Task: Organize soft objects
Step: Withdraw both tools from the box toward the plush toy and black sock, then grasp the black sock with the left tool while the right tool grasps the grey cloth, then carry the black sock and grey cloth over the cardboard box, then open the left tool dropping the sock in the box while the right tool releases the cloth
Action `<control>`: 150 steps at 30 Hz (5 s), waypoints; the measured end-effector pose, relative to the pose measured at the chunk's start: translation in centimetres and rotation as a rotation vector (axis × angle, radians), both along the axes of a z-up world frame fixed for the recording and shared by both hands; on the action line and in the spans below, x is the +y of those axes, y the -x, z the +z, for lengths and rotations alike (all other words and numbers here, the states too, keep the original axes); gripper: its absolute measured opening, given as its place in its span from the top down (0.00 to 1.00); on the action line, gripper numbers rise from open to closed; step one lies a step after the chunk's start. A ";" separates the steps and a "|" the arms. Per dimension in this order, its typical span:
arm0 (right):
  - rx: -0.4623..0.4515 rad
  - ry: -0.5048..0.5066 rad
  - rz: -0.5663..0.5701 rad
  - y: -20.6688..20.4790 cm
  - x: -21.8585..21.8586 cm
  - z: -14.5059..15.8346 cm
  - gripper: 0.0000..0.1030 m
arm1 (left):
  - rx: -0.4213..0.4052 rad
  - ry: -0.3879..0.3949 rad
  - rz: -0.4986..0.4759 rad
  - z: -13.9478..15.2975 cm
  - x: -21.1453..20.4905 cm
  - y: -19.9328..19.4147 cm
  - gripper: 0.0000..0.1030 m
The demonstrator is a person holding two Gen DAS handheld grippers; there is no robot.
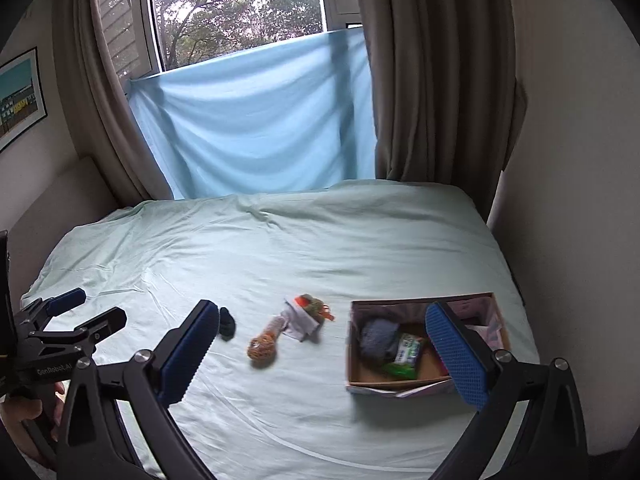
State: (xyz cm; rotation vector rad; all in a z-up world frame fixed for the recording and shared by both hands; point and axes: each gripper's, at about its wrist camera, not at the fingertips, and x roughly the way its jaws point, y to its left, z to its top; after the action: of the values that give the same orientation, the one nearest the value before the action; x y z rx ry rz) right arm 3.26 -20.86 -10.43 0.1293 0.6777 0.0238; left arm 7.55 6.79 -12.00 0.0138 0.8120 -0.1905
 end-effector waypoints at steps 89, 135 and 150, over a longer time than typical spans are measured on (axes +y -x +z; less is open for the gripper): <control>0.091 -0.166 -0.380 -16.5 7.1 -22.6 0.88 | 0.135 0.012 -0.131 -22.1 1.2 -18.7 0.79; 0.310 -0.118 -0.242 -11.9 -27.6 -16.8 0.88 | 0.353 0.007 -0.259 -19.4 -38.8 -11.6 0.79; 0.522 -0.179 -0.181 -17.3 -29.8 -25.2 0.88 | 0.616 -0.094 -0.341 -29.3 -42.4 -14.4 0.78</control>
State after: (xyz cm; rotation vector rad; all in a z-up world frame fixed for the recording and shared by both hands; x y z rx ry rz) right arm 20.61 -50.64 -35.66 0.3769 1.1829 -0.1275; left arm 21.99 -35.64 -41.34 0.1905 1.4322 -0.4931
